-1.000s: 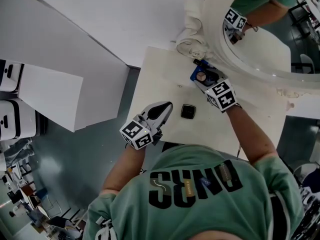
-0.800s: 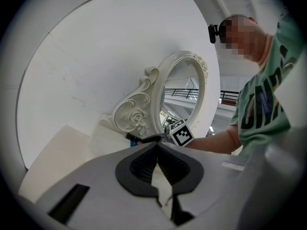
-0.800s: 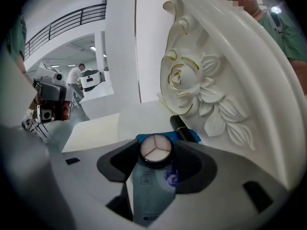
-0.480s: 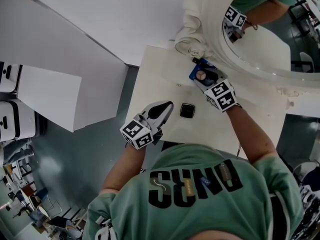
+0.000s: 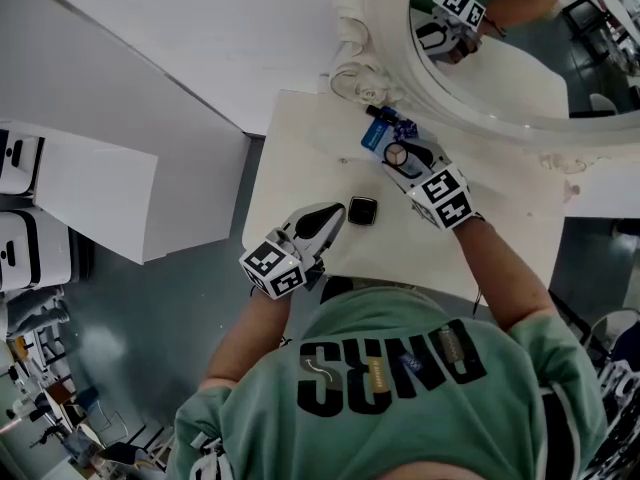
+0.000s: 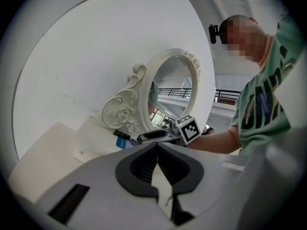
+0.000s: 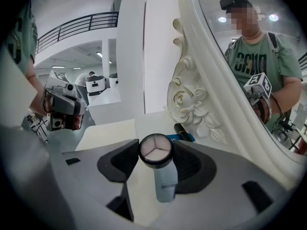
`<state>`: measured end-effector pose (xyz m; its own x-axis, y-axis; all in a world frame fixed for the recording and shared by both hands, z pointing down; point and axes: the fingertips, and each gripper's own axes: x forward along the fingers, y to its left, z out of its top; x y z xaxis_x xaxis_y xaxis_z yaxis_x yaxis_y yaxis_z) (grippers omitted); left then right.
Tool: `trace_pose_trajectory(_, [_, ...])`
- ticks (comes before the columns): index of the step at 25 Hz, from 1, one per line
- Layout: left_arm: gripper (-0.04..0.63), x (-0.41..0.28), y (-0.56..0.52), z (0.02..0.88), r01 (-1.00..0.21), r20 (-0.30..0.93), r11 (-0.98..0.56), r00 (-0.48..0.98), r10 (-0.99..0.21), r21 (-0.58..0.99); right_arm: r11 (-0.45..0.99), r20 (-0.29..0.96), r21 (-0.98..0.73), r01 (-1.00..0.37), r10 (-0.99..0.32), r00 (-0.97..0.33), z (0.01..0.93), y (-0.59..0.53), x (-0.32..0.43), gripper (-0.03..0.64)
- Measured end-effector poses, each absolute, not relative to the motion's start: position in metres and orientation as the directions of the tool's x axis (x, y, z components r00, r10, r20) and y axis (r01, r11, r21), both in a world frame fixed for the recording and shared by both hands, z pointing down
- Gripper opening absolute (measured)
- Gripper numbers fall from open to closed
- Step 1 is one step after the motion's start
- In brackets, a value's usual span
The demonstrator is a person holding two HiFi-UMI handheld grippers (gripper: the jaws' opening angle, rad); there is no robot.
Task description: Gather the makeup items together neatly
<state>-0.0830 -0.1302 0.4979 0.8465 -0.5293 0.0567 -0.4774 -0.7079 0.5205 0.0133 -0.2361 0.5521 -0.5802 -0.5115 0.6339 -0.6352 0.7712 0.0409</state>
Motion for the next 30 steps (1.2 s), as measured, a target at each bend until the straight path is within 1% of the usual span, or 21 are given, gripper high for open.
trace_pose_trajectory(10, [0.011, -0.048, -0.094, 0.498, -0.458, 0.055, -0.721, 0.86, -0.507, 0.52, 0.766, 0.647, 0.022, -0.643, -0.501, -0.575, 0.564, -0.179, 0.05, 0.216])
trace_pose_trajectory(17, [0.011, -0.019, -0.078, 0.507, -0.432, 0.064, -0.724, 0.877, -0.476, 0.537, 0.772, 0.677, 0.005, -0.635, -0.47, -0.566, 0.595, -0.141, 0.072, 0.216])
trace_pose_trajectory(22, [0.009, -0.002, -0.07, 0.517, -0.414, 0.077, -0.728, 0.89, -0.449, 0.547, 0.783, 0.697, -0.008, -0.623, -0.442, -0.565, 0.624, -0.12, 0.077, 0.216])
trace_pose_trajectory(30, [0.009, 0.005, -0.063, 0.529, -0.405, 0.1, -0.723, 0.899, -0.427, 0.559, 0.791, 0.714, -0.042, -0.61, -0.403, -0.573, 0.66, -0.1, 0.074, 0.216])
